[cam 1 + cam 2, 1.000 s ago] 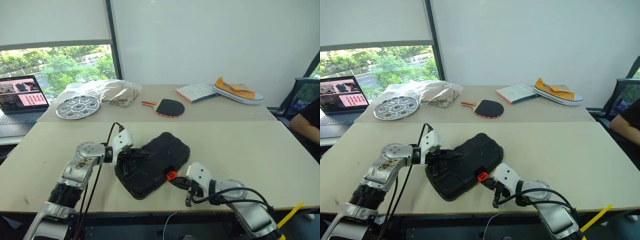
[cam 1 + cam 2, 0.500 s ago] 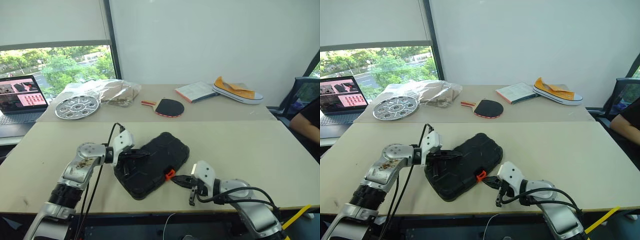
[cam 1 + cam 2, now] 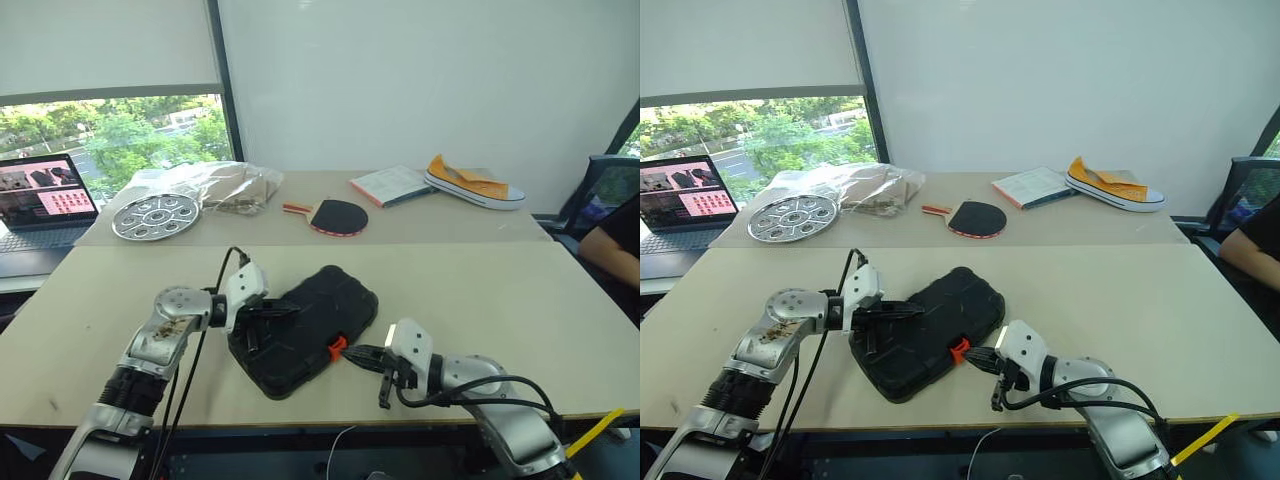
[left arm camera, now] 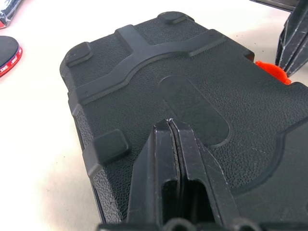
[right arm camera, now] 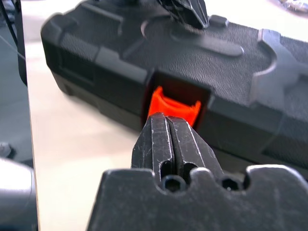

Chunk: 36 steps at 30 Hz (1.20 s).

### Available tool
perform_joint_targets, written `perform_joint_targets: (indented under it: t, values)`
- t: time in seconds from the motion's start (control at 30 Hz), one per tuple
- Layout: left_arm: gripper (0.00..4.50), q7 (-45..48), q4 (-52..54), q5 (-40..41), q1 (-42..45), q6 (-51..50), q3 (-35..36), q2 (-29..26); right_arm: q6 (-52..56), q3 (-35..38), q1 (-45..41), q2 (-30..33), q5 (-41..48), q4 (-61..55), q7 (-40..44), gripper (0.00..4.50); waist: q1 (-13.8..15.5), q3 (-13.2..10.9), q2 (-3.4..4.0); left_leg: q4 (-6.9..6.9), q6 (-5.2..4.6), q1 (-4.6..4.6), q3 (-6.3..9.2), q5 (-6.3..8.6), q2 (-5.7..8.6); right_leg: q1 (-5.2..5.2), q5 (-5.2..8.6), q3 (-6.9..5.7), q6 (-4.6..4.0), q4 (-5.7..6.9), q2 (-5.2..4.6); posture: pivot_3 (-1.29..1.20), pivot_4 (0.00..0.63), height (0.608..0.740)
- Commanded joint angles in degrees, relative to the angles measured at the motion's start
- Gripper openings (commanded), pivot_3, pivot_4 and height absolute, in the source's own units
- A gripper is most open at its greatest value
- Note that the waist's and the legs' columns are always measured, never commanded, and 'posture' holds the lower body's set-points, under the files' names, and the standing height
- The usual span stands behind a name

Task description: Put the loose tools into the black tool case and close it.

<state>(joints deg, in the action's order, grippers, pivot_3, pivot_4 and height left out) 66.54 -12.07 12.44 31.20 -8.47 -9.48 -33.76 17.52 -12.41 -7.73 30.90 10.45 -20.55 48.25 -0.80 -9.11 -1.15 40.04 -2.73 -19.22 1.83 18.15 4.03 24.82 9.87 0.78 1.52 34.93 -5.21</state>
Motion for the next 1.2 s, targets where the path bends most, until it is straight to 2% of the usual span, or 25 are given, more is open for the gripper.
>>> perform_joint_targets:
  t: [0.03,0.77,0.9,0.97,1.07,1.13,1.17,1.2]
  values:
    - [0.06,0.68,-3.17,-3.09,-2.67,-1.42,-3.24,-0.22,1.38,-0.34,-0.4,0.44,-0.39,-0.97,-0.61,0.04,0.0,0.0,0.01,-0.01,0.0,0.0,0.0,0.0,0.0,0.0,0.0,0.0,0.0,-0.01,0.0,0.0,0.15,0.74]
    - [0.06,-0.5,2.8,-2.17,-4.03,-9.17,-3.32,-1.13,-0.95,-3.61,-6.88,-6.6,-2.67,5.8,-3.2,0.04,-0.28,0.0,0.01,-0.09,0.04,-0.02,0.0,-0.02,-0.04,0.09,0.01,0.0,0.01,-0.02,0.04,0.0,0.15,0.74]
    - [0.06,0.01,4.39,2.84,-6.52,-6.55,2.35,-0.76,-0.68,-1.23,-5.02,-5.19,-0.4,2.83,-1.48,0.04,-0.57,0.0,0.01,-0.16,0.04,-0.04,-0.01,-0.03,-0.04,0.18,0.0,0.03,-0.01,-0.02,0.03,0.0,0.15,0.74]
    - [0.06,-0.16,5.45,6.14,-8.42,-4.11,7.6,-1.18,-0.01,2.05,-1.96,-2.61,2.89,-0.19,0.6,0.04,-0.48,-0.02,0.04,-0.22,0.07,-0.1,-0.03,-0.04,-0.05,0.3,0.01,0.03,-0.03,0.0,0.01,0.0,0.15,0.74]
    - [0.79,1.03,7.25,9.52,-11.8,-1.82,13.28,-3.64,0.12,6.99,2.03,1.0,7.1,-3.36,3.21,0.83,-0.51,-0.03,0.04,-0.3,0.08,-0.12,-0.03,-0.01,-0.08,0.36,0.05,0.02,-0.09,-0.03,-0.03,0.0,0.15,0.74]
    - [1.68,0.87,8.04,9.96,-14.83,0.19,17.15,-6.12,-1.99,10.68,5.14,4.26,7.91,-3.56,5.13,1.7,-0.51,-0.05,0.03,-0.3,0.1,-0.13,-0.03,0.06,-0.14,0.35,0.06,-0.02,-0.1,-0.1,0.02,0.0,0.15,0.74]
    - [1.95,0.65,8.26,10.17,-15.77,0.74,18.29,-6.91,-2.82,11.78,6.11,5.3,8.04,-3.44,5.69,1.9,-0.34,-0.09,0.02,-0.31,0.1,-0.13,-0.05,0.07,-0.16,0.36,0.06,-0.02,-0.1,-0.13,0.03,0.0,0.15,0.74]
    - [2.41,0.51,8.3,10.46,-17.2,0.96,19.85,-8.08,-3.94,13.29,7.36,6.48,8.32,-2.87,6.54,2.36,-0.06,-0.12,-0.03,-0.31,0.07,-0.16,-0.05,0.09,-0.15,0.35,0.07,-0.05,-0.11,-0.15,0.03,0.0,0.15,0.74]
